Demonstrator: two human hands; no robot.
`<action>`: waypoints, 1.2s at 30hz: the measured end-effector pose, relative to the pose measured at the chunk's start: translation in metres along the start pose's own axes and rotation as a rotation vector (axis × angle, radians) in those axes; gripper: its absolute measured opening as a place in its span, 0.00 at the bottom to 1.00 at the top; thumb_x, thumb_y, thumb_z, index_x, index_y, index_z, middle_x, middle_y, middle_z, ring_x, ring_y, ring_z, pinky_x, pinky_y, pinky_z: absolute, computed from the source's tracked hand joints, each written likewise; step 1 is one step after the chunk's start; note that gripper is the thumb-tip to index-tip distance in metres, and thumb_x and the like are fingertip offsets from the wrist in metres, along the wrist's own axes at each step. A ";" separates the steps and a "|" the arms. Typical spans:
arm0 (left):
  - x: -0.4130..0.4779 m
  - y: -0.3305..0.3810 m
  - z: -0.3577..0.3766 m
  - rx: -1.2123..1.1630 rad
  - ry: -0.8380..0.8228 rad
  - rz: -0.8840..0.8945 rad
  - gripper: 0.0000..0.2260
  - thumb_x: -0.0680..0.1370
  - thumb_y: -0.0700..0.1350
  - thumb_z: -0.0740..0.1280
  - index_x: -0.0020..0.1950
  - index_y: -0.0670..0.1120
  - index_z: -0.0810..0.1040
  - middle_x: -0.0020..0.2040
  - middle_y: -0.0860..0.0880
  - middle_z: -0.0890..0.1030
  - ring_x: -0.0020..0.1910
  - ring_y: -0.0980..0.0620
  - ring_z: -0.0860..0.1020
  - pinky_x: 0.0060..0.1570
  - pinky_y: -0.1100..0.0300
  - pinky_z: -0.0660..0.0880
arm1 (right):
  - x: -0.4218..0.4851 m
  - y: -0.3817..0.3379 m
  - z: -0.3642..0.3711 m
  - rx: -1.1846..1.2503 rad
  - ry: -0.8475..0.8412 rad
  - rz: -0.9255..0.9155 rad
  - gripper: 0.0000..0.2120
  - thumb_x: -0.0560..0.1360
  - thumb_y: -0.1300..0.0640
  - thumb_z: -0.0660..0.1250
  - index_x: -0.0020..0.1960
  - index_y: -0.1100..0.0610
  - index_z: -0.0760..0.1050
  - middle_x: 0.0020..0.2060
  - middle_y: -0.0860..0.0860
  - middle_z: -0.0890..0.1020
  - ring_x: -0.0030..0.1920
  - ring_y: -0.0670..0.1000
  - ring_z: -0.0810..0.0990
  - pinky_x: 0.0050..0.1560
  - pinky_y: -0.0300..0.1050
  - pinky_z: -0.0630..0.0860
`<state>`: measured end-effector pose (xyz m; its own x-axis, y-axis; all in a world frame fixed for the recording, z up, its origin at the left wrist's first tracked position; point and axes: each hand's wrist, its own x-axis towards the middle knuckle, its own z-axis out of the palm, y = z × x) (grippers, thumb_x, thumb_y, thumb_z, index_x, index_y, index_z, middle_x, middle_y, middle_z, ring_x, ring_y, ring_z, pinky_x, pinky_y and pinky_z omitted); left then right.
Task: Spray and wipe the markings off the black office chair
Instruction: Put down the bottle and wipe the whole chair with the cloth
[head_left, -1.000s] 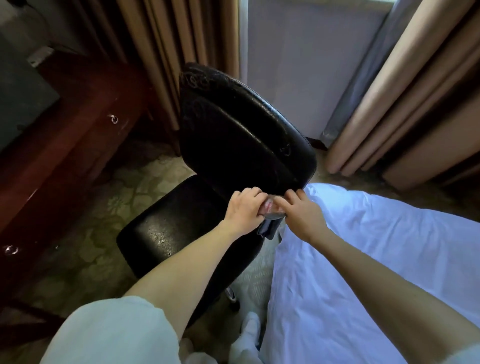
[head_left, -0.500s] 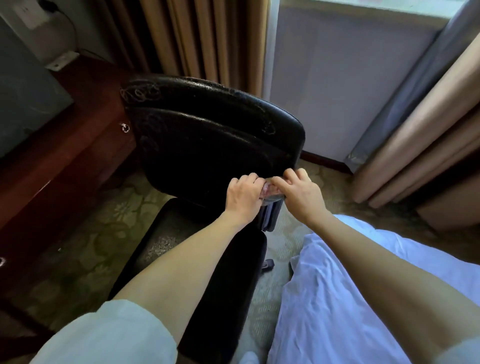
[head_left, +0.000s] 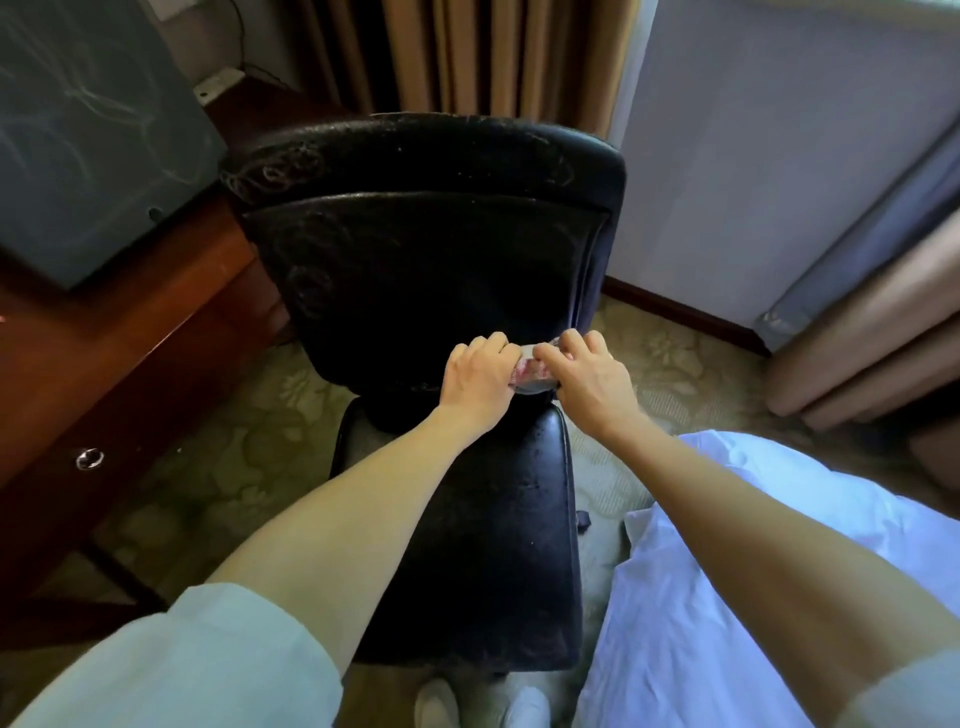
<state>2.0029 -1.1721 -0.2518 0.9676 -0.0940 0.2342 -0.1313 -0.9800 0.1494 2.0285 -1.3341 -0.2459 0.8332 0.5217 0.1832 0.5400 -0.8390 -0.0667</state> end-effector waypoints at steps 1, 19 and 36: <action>-0.005 -0.008 -0.002 -0.007 -0.017 -0.007 0.10 0.73 0.42 0.69 0.53 0.45 0.79 0.49 0.47 0.78 0.47 0.45 0.77 0.45 0.52 0.70 | 0.001 -0.009 0.001 0.001 -0.011 -0.004 0.23 0.64 0.65 0.74 0.57 0.53 0.75 0.49 0.56 0.76 0.45 0.60 0.73 0.29 0.44 0.64; -0.152 -0.118 0.039 -0.121 -0.324 -0.217 0.12 0.78 0.46 0.63 0.62 0.49 0.74 0.57 0.50 0.74 0.56 0.48 0.73 0.54 0.55 0.66 | -0.036 -0.149 0.104 0.142 -0.255 -0.164 0.28 0.55 0.64 0.78 0.52 0.50 0.75 0.44 0.52 0.77 0.39 0.56 0.75 0.22 0.42 0.66; -0.284 -0.139 0.261 -0.266 -0.288 -0.437 0.34 0.53 0.35 0.79 0.59 0.48 0.81 0.55 0.51 0.81 0.50 0.48 0.80 0.51 0.54 0.79 | -0.125 -0.155 0.348 0.187 -0.338 -0.222 0.21 0.70 0.56 0.55 0.59 0.44 0.75 0.59 0.54 0.77 0.53 0.61 0.74 0.46 0.58 0.75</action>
<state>1.8029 -1.0548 -0.5902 0.9587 0.2289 -0.1689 0.2800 -0.8643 0.4179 1.8822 -1.2149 -0.6001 0.6696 0.7336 -0.1162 0.6967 -0.6746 -0.2441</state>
